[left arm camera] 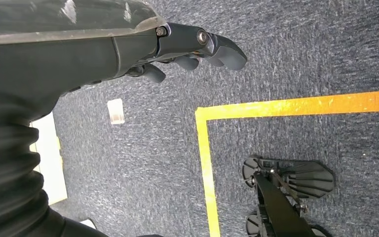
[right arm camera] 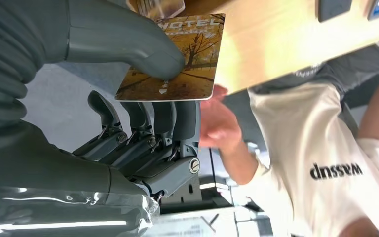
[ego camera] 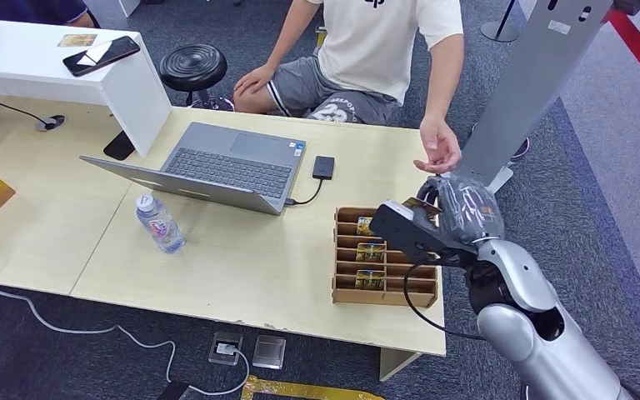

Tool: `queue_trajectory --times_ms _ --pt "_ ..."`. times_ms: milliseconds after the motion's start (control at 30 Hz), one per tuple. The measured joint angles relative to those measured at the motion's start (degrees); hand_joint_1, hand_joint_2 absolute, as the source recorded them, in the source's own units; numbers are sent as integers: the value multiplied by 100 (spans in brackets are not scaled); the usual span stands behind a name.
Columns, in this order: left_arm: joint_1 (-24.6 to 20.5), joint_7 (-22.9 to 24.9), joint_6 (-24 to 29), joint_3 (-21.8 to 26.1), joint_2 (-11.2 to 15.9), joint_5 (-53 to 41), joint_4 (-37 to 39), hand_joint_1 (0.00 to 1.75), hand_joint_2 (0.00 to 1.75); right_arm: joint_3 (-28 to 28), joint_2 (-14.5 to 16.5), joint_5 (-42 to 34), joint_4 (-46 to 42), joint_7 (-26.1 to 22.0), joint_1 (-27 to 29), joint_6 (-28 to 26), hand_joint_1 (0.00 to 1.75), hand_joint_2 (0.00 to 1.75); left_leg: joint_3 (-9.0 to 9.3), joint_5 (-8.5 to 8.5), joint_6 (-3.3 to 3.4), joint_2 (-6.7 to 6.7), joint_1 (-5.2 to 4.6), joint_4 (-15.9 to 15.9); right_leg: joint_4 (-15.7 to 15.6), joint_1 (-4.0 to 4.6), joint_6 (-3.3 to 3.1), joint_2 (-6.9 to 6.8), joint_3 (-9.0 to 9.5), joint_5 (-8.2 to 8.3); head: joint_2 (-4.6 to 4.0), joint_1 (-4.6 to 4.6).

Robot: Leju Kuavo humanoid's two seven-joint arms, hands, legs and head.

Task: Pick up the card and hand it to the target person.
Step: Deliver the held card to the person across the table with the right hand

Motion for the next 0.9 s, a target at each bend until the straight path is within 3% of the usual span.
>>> queue_trajectory --times_ms 367,600,733,867,900 --pt "-2 -54 -1 -2 -25 -79 0 0 175 35 176 975 260 -741 44 -1242 145 175 0 0 0 0 0 0 0 0 0 0 0 0 0 2" --pt "-10 -48 -1 -2 -31 -130 0 0 175 7 182 1198 490 -826 107 -1418 145 175 0 0 0 0 0 0 0 0 0 0 0 0 0 2" --pt "-16 -38 0 -5 -32 -155 0 0 175 3 185 1201 592 -833 118 -1420 0 175 0 0 0 0 0 0 0 0 0 0 -1 0 0 1" --pt "-29 -25 -1 -9 -32 -203 0 0 0 2 198 1225 696 -857 127 -1415 0 175 0 0 0 0 0 0 0 0 0 0 0 0 0 1" --pt "-32 -31 -1 -9 -32 -201 0 0 0 2 205 1237 719 -862 131 -1414 0 175 0 0 0 0 0 0 0 0 0 0 0 0 0 1"
